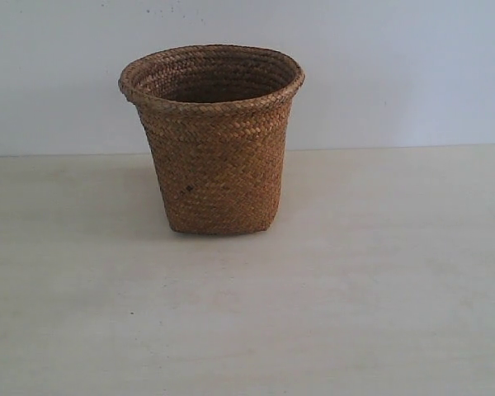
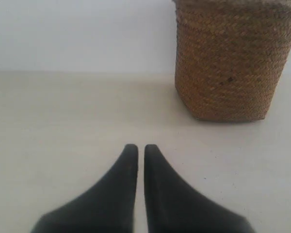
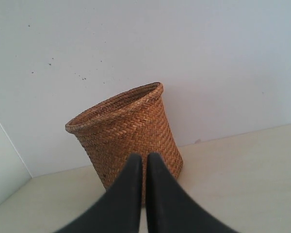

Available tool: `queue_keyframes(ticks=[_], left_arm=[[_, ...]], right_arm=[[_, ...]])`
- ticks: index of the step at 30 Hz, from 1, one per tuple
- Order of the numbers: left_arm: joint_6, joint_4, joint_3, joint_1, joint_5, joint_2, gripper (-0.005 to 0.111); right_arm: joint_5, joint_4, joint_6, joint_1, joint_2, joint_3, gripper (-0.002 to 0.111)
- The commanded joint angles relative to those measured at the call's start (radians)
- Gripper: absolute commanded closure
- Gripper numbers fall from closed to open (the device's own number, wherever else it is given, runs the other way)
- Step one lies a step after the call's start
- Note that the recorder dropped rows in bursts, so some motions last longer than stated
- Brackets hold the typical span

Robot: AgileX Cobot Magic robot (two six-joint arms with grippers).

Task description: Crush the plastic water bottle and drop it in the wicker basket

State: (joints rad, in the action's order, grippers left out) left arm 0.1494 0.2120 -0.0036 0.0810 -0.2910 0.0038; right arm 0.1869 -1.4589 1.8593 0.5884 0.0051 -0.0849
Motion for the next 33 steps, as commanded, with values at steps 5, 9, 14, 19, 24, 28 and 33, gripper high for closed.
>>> queue_keyframes(ticks=[5,9,14,19,24,28,33], left_arm=[[-0.149,-0.073,0.004,-0.003,0.006,-0.004,0.103],[-0.149,-0.073,0.004,-0.003,0.006,-0.004,0.103],[-0.149,-0.073,0.004,-0.003,0.006,-0.004,0.103],[-0.149,-0.073,0.004,-0.003,0.006,-0.004,0.103],[-0.149,-0.073,0.004,-0.003,0.006,-0.004,0.103],[-0.149,-0.073,0.004,-0.003,0.006,-0.004,0.103],[-0.149,-0.073,0.004,-0.003,0.006,-0.004,0.103]], right_arm=[[-0.001,-0.008,-0.007,0.002,-0.005,0.004,0.109],[-0.001,-0.008,-0.007,0.002,-0.005,0.004,0.109],[-0.001,-0.008,-0.007,0.002,-0.005,0.004,0.109],[-0.001,-0.008,-0.007,0.002,-0.005,0.004,0.109],[-0.003,-0.012,0.004,0.002,-0.005,0.004,0.109],[-0.068,-0.01,-0.036,-0.107,-0.005,0.008,0.109],[-0.145,-0.01,-0.039,-0.299,-0.005,0.041,0.109]])
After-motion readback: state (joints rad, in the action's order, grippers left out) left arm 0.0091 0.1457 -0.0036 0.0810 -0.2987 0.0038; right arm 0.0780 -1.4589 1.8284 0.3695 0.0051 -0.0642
